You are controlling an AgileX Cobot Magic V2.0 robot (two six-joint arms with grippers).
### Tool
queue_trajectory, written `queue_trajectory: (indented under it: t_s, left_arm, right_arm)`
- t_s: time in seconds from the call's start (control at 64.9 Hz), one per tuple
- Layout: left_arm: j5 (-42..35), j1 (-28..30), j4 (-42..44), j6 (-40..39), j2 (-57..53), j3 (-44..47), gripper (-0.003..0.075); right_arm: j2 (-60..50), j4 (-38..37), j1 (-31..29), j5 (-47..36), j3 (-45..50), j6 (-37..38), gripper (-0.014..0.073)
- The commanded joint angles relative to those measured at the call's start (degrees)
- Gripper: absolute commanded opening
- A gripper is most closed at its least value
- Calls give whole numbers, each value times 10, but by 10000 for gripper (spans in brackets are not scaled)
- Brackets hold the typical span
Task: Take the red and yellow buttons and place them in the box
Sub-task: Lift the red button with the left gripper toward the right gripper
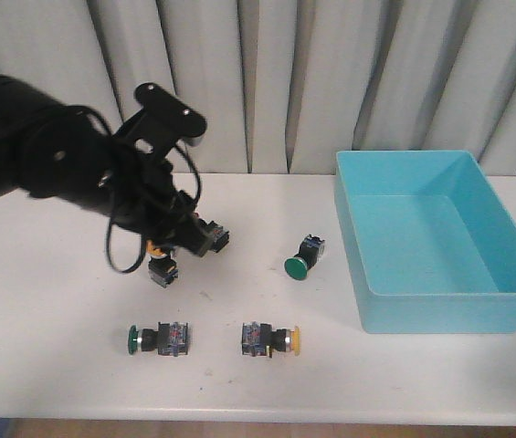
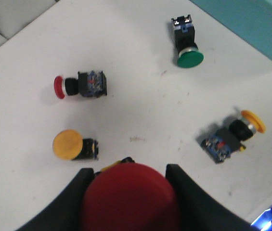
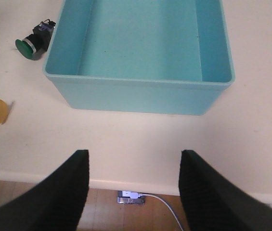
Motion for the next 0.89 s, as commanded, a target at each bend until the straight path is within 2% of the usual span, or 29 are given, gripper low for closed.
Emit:
queue_trajectory:
  t_s: [0.0,0.139,0.216,0.324,0.385,0.524,0.663,0.74,0.879]
  left_arm:
    - [-62,15,6,10,-85,66,212]
    - [-88,28,-23,24,-156,156,212]
    - [-100,26,-79,60,-181,195,212]
    - [-98,25,-220,182,-195,226,212]
    - [-94,25,-318,283,-194,234,212]
    - [-63,25,-518,526,-194,239,212]
    - [7,25,-658,747,-194,239,212]
    - [47,25,-705,827,-194,239,212]
    - [84,25,-752,923,-194,239,212]
  right_arm:
    - [4,-2,-4,-30,-17,-6,401]
    - [4,-2,-4,-30,-17,-6,401]
    - [4,1,-4,-30,-17,-6,401]
    - [4,26,-4,-30,-17,-18,401]
    - [4,51,-3,-30,-17,-43,401]
    - [31,149,-3,-9,-25,-168,402]
    - [78,263,-3,41,-51,-321,426]
    - [113,331,-3,73,-67,-434,465]
    - [164,436,-3,103,-85,-557,554]
